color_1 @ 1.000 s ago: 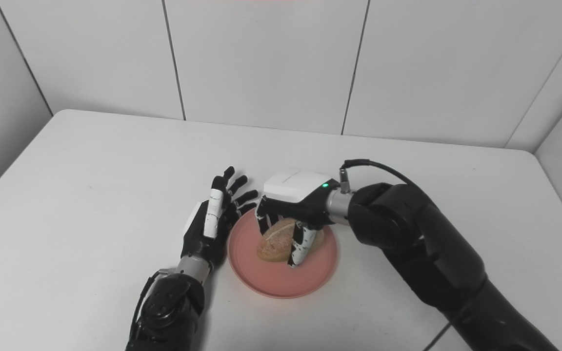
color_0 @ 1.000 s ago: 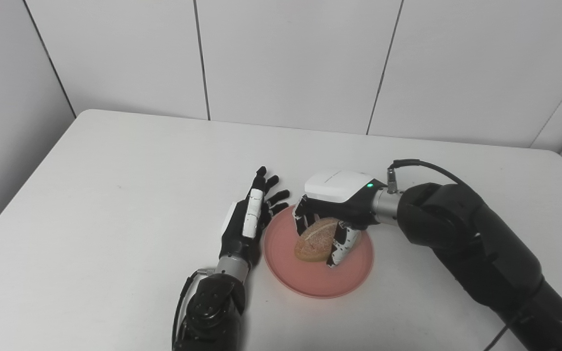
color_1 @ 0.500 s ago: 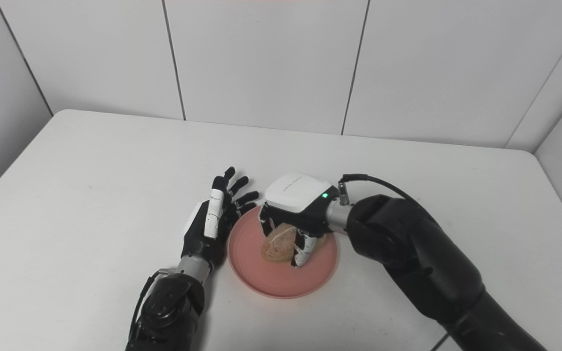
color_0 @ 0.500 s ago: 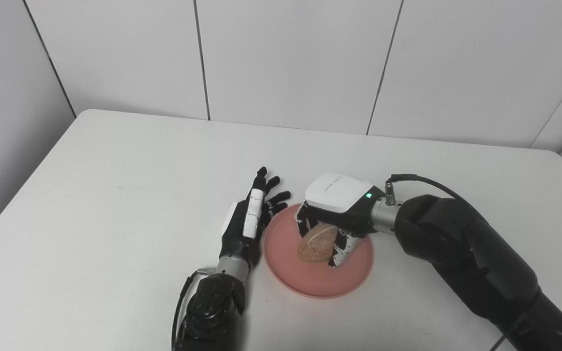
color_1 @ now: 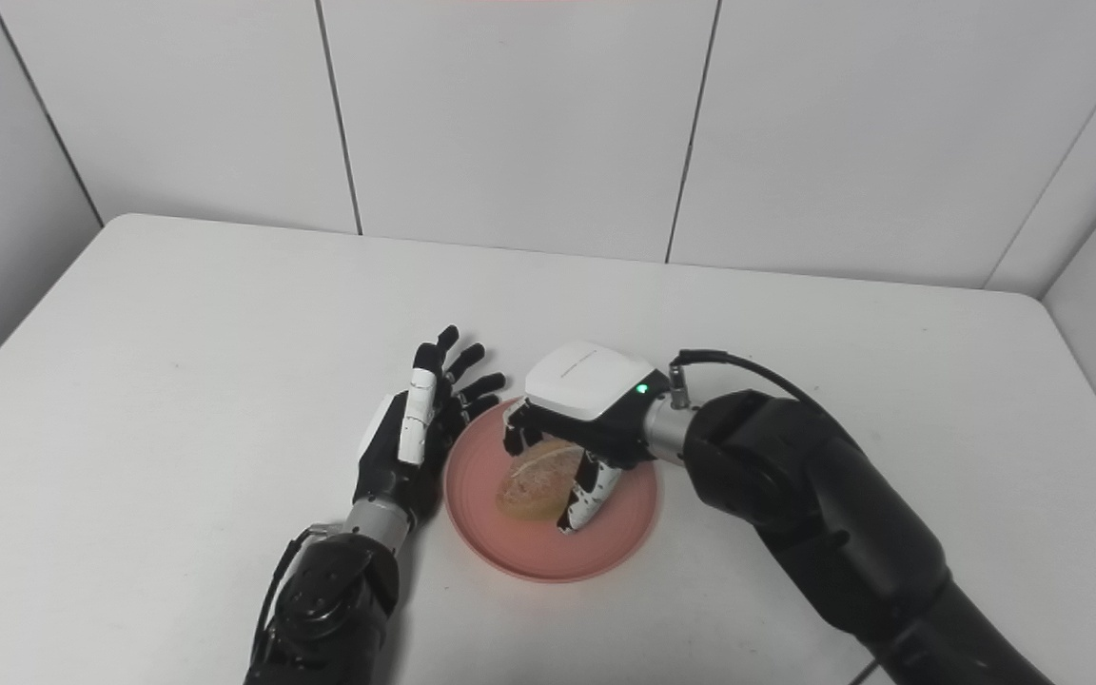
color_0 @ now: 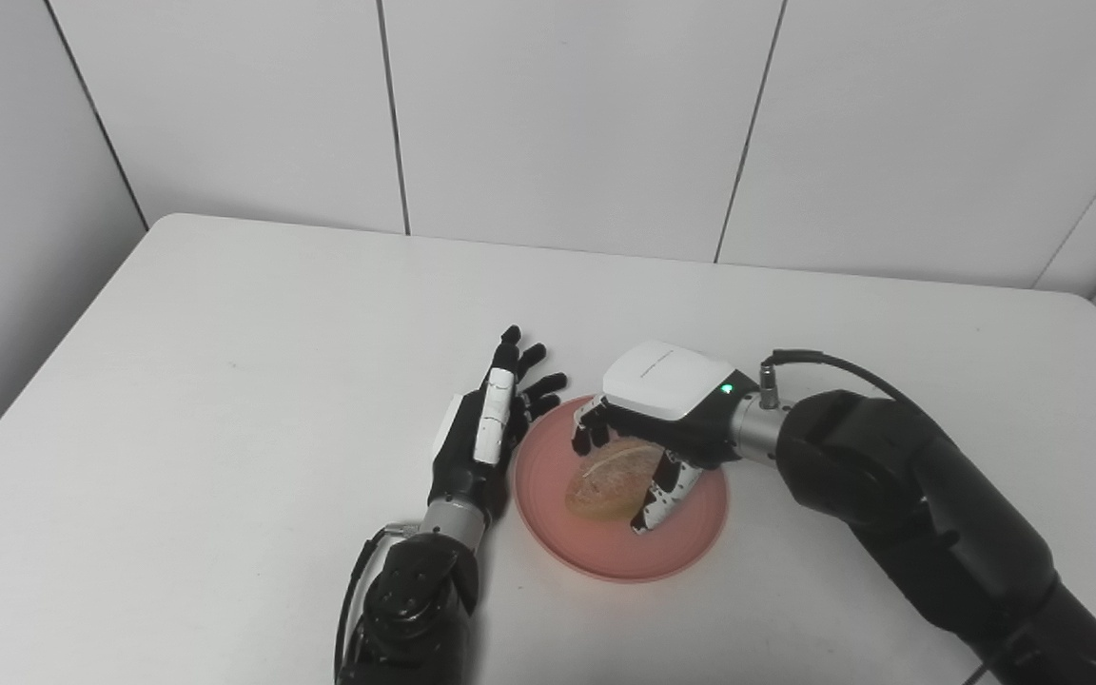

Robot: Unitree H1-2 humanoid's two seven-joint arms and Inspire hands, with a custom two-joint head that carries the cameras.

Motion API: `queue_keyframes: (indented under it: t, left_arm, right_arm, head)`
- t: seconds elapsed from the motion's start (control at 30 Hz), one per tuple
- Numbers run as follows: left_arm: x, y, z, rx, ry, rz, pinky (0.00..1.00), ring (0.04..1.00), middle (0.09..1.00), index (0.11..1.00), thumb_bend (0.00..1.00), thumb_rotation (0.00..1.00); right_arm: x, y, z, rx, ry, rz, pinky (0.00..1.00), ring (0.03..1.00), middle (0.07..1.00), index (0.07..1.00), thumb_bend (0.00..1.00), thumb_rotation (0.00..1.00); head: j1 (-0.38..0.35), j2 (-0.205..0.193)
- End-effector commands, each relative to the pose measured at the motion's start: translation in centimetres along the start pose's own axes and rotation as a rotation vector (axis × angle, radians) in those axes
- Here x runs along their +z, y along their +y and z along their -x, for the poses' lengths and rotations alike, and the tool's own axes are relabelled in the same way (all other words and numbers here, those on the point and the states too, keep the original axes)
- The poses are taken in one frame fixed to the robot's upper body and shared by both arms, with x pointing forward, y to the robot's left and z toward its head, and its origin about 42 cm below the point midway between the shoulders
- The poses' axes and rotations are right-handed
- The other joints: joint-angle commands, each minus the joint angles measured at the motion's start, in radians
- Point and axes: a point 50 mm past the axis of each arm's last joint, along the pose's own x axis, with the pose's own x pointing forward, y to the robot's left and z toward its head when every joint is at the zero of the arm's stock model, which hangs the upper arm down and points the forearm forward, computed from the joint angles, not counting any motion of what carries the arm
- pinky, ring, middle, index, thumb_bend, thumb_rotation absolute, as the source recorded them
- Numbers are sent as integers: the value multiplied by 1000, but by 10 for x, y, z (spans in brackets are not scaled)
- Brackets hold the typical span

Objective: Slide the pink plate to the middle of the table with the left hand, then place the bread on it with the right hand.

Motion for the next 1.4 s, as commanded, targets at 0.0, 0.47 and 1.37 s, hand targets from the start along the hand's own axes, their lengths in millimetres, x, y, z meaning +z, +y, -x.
queue_keyframes:
  t: [0.0, 0.47, 1.37]
  left_arm:
    - [-2, -2, 3, -9, 20, 11, 821, 827, 944, 1000, 878, 978]
    - [-2, 0, 4, -12, 25, 3, 763, 833, 941, 1000, 862, 984]
    - [0, 6, 7, 50, -58, -117, 956, 915, 940, 1000, 898, 1000]
  right_arm:
    - [1, -23, 7, -60, -9, 25, 567, 723, 806, 731, 1000, 305]
    - [-4, -36, 27, -106, 10, -2, 758, 838, 868, 846, 1000, 405]
    - [10, 68, 39, -898, 243, -1093, 719, 803, 828, 851, 835, 967]
  head:
    - [1, -1]
    - [-9, 2]
    - [-43, 2]
